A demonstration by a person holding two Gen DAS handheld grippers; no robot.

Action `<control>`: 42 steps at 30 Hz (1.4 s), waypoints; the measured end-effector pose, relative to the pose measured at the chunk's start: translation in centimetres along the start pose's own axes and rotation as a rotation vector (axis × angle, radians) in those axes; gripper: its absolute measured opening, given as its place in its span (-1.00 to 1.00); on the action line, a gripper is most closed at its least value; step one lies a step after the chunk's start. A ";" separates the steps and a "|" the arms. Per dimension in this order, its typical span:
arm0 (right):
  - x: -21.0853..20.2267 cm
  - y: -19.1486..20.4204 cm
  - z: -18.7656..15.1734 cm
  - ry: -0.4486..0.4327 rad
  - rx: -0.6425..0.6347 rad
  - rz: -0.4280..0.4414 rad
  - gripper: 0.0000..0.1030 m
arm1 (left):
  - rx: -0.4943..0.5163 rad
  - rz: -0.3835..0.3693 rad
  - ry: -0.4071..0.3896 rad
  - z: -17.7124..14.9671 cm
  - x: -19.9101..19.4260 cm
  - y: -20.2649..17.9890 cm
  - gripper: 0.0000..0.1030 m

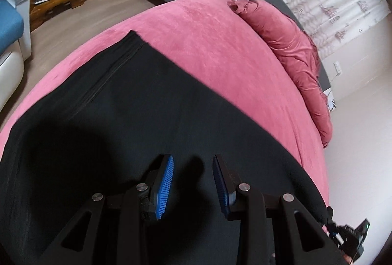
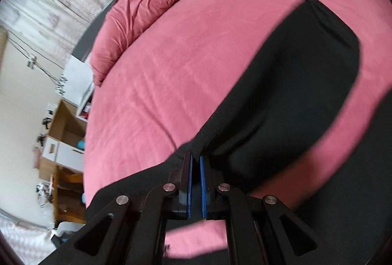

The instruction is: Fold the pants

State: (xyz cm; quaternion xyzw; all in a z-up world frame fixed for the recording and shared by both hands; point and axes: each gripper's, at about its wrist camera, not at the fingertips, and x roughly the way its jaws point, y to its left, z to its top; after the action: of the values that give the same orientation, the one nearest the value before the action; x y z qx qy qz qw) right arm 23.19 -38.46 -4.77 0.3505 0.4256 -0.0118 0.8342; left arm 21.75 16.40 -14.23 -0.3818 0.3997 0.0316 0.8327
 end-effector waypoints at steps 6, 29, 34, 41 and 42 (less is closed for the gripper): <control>-4.3 -4.5 -6.3 -0.030 0.086 0.035 -0.90 | -0.026 -0.037 -0.028 -2.7 -2.3 0.8 -0.35; -5.2 -11.8 -16.1 0.004 0.218 0.207 -0.91 | -0.179 -0.055 0.023 -1.1 -1.8 -2.0 0.38; -4.1 -10.3 -16.1 0.012 0.159 0.225 -0.90 | -0.125 -0.013 0.146 1.9 2.0 -6.8 0.38; -4.0 -10.6 -17.5 0.023 0.143 0.243 -0.28 | -0.078 0.199 0.291 4.4 8.9 -9.4 0.19; -3.9 -10.4 -17.5 0.022 0.125 0.232 -0.23 | -0.091 0.233 0.289 4.6 9.4 -9.3 -0.11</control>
State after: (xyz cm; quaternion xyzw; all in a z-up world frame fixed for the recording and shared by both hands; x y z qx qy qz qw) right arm 5.12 -37.02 -14.78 0.4486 0.3898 0.0620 0.8018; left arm 34.40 10.50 -13.30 -0.3706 0.5547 0.0909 0.7394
